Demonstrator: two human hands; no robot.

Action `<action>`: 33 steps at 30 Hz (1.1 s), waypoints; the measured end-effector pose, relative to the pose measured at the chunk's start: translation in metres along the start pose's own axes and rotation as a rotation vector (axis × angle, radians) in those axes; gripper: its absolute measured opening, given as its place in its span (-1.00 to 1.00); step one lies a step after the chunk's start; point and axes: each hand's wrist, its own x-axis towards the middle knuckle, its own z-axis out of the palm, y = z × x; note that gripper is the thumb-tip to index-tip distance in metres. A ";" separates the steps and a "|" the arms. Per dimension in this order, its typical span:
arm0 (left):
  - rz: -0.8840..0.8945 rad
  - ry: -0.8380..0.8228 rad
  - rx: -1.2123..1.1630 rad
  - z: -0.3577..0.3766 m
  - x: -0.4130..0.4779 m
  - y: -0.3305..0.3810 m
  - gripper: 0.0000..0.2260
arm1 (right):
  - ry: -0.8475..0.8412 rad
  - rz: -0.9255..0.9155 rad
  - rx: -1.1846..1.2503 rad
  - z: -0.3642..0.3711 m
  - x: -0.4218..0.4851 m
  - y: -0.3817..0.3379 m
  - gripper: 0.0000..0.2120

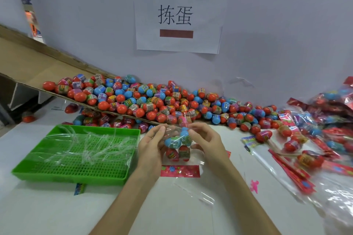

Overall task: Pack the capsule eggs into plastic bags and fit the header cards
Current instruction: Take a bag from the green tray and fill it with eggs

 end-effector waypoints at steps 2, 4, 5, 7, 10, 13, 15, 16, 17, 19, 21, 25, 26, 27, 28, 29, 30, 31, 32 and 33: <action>-0.006 -0.008 0.005 -0.001 0.000 0.000 -0.85 | 0.018 0.004 0.012 0.000 0.000 -0.001 -0.95; -0.013 -0.029 -0.007 -0.001 0.000 0.001 -0.83 | 0.048 0.016 0.070 -0.004 0.002 0.000 -0.90; -0.017 -0.044 -0.016 -0.001 0.000 0.003 -0.78 | 0.057 0.019 0.095 -0.006 0.003 0.000 -0.90; -0.032 -0.076 -0.035 -0.001 0.000 0.005 -0.71 | 0.070 0.015 0.125 -0.008 0.003 -0.002 -0.93; -0.047 -0.085 -0.047 -0.002 -0.002 0.008 -0.69 | 0.045 -0.004 0.133 -0.003 0.004 -0.004 -0.92; -0.080 -0.085 -0.085 -0.004 -0.005 0.010 -0.59 | 0.018 -0.032 0.142 0.005 0.003 -0.005 -0.90; -0.101 -0.096 -0.125 -0.006 -0.006 0.011 -0.58 | 0.022 -0.045 0.139 0.009 0.003 -0.005 -0.91; -0.105 -0.108 -0.136 -0.006 -0.007 0.011 -0.64 | 0.025 -0.046 0.143 0.010 0.002 -0.006 -0.90; -0.104 -0.126 -0.137 -0.006 -0.008 0.011 -0.72 | 0.036 -0.046 0.144 0.010 0.003 -0.006 -0.90; -0.104 -0.169 -0.116 -0.005 -0.011 0.011 -0.81 | 0.062 -0.048 0.139 0.009 0.002 -0.007 -0.88; -0.135 -0.199 -0.104 -0.003 -0.012 0.010 -0.79 | 0.087 -0.046 0.140 0.009 0.001 -0.007 -0.88; -0.112 -0.257 0.025 -0.002 -0.017 0.011 -0.58 | 0.108 -0.062 0.149 0.009 0.000 -0.009 -0.89; -0.113 -0.288 0.057 -0.001 -0.018 0.012 -0.55 | 0.105 -0.068 0.151 0.010 -0.001 -0.009 -0.90; -0.123 -0.314 0.080 -0.001 -0.021 0.012 -0.56 | 0.101 -0.075 0.152 0.010 -0.001 -0.010 -0.90; -0.131 -0.337 0.094 -0.001 -0.022 0.012 -0.61 | 0.100 -0.082 0.156 0.011 -0.002 -0.010 -0.90; -0.136 -0.356 0.095 -0.001 -0.023 0.011 -0.66 | 0.102 -0.087 0.163 0.011 -0.002 -0.009 -0.89; -0.138 -0.366 0.085 -0.001 -0.022 0.011 -0.70 | 0.103 -0.090 0.176 0.011 -0.003 -0.009 -0.89; -0.140 -0.368 0.069 0.000 -0.022 0.011 -0.72 | 0.099 -0.090 0.193 0.011 -0.004 -0.010 -0.88; -0.140 -0.366 0.052 0.000 -0.021 0.010 -0.74 | 0.088 -0.086 0.211 0.011 -0.004 -0.011 -0.85; -0.144 -0.358 0.035 0.001 -0.021 0.010 -0.74 | 0.070 -0.078 0.229 0.010 -0.005 -0.012 -0.82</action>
